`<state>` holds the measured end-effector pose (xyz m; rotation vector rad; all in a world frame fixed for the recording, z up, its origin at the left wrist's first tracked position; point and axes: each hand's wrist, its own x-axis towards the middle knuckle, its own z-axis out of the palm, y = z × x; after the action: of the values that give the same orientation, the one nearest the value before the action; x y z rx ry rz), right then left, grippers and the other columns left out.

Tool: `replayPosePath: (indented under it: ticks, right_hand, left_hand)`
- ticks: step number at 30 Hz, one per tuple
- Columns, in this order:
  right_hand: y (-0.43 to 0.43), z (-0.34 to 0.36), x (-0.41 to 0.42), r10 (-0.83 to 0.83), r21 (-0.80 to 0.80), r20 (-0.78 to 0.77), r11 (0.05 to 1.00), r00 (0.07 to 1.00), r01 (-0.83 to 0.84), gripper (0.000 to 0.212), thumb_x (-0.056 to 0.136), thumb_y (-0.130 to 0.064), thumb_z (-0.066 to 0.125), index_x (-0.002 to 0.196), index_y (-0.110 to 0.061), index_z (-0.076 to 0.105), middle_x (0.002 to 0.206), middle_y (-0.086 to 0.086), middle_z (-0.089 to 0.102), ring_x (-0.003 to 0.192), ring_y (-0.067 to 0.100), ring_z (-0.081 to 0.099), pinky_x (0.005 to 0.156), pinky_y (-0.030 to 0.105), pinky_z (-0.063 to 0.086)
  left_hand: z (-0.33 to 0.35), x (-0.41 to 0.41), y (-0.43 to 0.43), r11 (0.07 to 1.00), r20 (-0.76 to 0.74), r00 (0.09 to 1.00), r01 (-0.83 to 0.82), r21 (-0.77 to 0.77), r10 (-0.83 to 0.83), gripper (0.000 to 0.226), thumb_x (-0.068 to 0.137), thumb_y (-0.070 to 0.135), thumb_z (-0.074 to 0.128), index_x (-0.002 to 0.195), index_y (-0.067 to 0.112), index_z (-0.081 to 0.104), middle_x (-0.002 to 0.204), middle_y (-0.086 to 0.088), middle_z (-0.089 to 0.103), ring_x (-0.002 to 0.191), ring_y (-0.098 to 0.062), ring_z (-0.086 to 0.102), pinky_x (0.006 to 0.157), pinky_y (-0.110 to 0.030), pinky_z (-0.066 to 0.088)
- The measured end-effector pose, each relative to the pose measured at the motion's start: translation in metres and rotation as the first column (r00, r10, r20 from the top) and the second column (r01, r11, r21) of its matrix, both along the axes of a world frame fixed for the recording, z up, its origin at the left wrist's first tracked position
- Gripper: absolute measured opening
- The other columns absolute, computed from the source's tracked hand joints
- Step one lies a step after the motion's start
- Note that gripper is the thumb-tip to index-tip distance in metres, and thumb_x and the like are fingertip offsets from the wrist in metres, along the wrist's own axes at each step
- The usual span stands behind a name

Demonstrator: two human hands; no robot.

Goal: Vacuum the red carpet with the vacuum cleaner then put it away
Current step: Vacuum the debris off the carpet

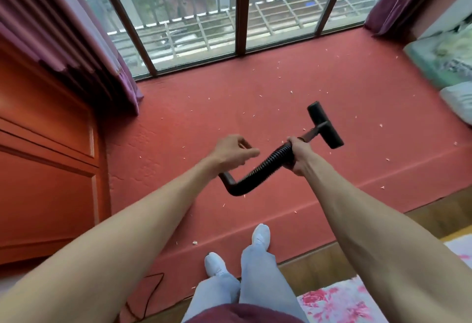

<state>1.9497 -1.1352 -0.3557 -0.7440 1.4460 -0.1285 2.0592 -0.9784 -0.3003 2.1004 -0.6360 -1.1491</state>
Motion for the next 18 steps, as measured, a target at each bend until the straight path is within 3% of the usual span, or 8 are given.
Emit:
replayPosePath:
  ticks: [2, 4, 6, 10, 12, 14, 16, 18]
  right_hand:
    - [-0.013, 0.006, -0.002, 0.083, -0.027, -0.025, 0.996, 0.996, -0.084, 0.024, 0.091, -0.023, 0.065, 0.106, -0.012, 0.051, 0.078, 0.007, 0.055, 0.064, 0.021, 0.057, 0.049, 0.034, 0.053]
    - [-0.028, 0.015, -0.001, 0.169, -0.054, -0.028, 0.984, 0.985, -0.170, 0.022, 0.091, -0.021, 0.065, 0.101, -0.009, 0.049, 0.075, 0.007, 0.052, 0.063, 0.020, 0.055, 0.055, 0.035, 0.051]
    - [-0.046, 0.026, 0.004, 0.260, -0.062, -0.027, 0.963, 0.965, -0.261, 0.021, 0.094, -0.021, 0.062, 0.090, -0.011, 0.044, 0.074, 0.007, 0.048, 0.063, 0.019, 0.052, 0.056, 0.034, 0.049]
    - [-0.091, 0.054, 0.021, 0.270, -0.063, 0.095, 0.962, 0.958, -0.265, 0.021, 0.096, -0.031, 0.058, 0.091, -0.014, 0.046, 0.072, 0.003, 0.046, 0.061, 0.017, 0.050, 0.051, 0.029, 0.048]
    - [-0.110, 0.070, 0.036, 0.190, -0.010, 0.259, 0.981, 0.947, -0.194, 0.022, 0.098, -0.034, 0.053, 0.089, -0.015, 0.047, 0.066, 0.004, 0.051, 0.055, 0.018, 0.053, 0.045, 0.023, 0.050]
    - [-0.123, 0.079, 0.054, 0.138, 0.075, 0.412, 0.980, 0.900, -0.185, 0.022, 0.099, -0.035, 0.049, 0.093, -0.013, 0.049, 0.074, 0.010, 0.055, 0.060, 0.022, 0.057, 0.048, 0.027, 0.055]
    - [-0.128, 0.079, 0.070, 0.161, 0.106, 0.448, 0.967, 0.879, -0.231, 0.021, 0.098, -0.030, 0.051, 0.102, -0.010, 0.050, 0.084, 0.012, 0.052, 0.071, 0.025, 0.056, 0.060, 0.031, 0.056]
    - [-0.126, 0.071, 0.083, 0.190, 0.117, 0.423, 0.958, 0.886, -0.262, 0.021, 0.099, -0.026, 0.052, 0.096, -0.006, 0.051, 0.083, 0.012, 0.051, 0.071, 0.026, 0.055, 0.065, 0.038, 0.051]
  left_hand:
    - [-0.003, -0.013, -0.013, 0.957, -0.026, 0.963, 0.271, 0.108, -0.270, 0.039, 0.085, 0.047, 0.072, 0.102, 0.013, 0.067, 0.094, -0.001, 0.069, 0.084, -0.017, 0.064, 0.070, -0.026, 0.047]
    - [-0.010, -0.036, -0.030, 0.903, -0.055, 0.915, 0.403, 0.153, -0.399, 0.038, 0.084, 0.050, 0.072, 0.088, 0.014, 0.059, 0.081, -0.001, 0.060, 0.075, -0.019, 0.056, 0.064, -0.029, 0.040]
    - [-0.017, -0.048, -0.050, 0.921, -0.026, 0.929, 0.370, 0.122, -0.369, 0.035, 0.085, 0.044, 0.073, 0.084, 0.016, 0.052, 0.079, -0.002, 0.054, 0.074, -0.021, 0.052, 0.065, -0.031, 0.038]
    - [0.009, -0.036, -0.095, 0.964, 0.013, 0.964, 0.266, 0.012, -0.266, 0.022, 0.088, 0.035, 0.070, 0.097, 0.016, 0.065, 0.089, -0.003, 0.070, 0.080, -0.019, 0.064, 0.074, -0.030, 0.048]
    - [0.030, -0.019, -0.113, 0.987, -0.074, 0.986, 0.148, -0.059, -0.153, 0.021, 0.091, 0.031, 0.068, 0.102, 0.014, 0.067, 0.092, -0.006, 0.073, 0.080, -0.018, 0.066, 0.078, -0.031, 0.051]
    - [0.045, -0.002, -0.125, 0.992, -0.185, 0.981, 0.036, -0.121, -0.058, 0.017, 0.094, 0.028, 0.065, 0.101, 0.012, 0.065, 0.088, -0.009, 0.072, 0.077, -0.020, 0.067, 0.074, -0.031, 0.053]
    - [0.049, 0.013, -0.127, 0.992, -0.264, 0.964, 0.001, -0.126, -0.034, 0.017, 0.096, 0.028, 0.063, 0.101, 0.012, 0.063, 0.088, -0.012, 0.072, 0.077, -0.026, 0.069, 0.075, -0.036, 0.056]
    - [0.045, 0.024, -0.125, 0.993, -0.328, 0.945, -0.032, -0.114, -0.007, 0.021, 0.097, 0.030, 0.060, 0.103, 0.010, 0.062, 0.090, -0.014, 0.071, 0.079, -0.030, 0.070, 0.076, -0.039, 0.058]
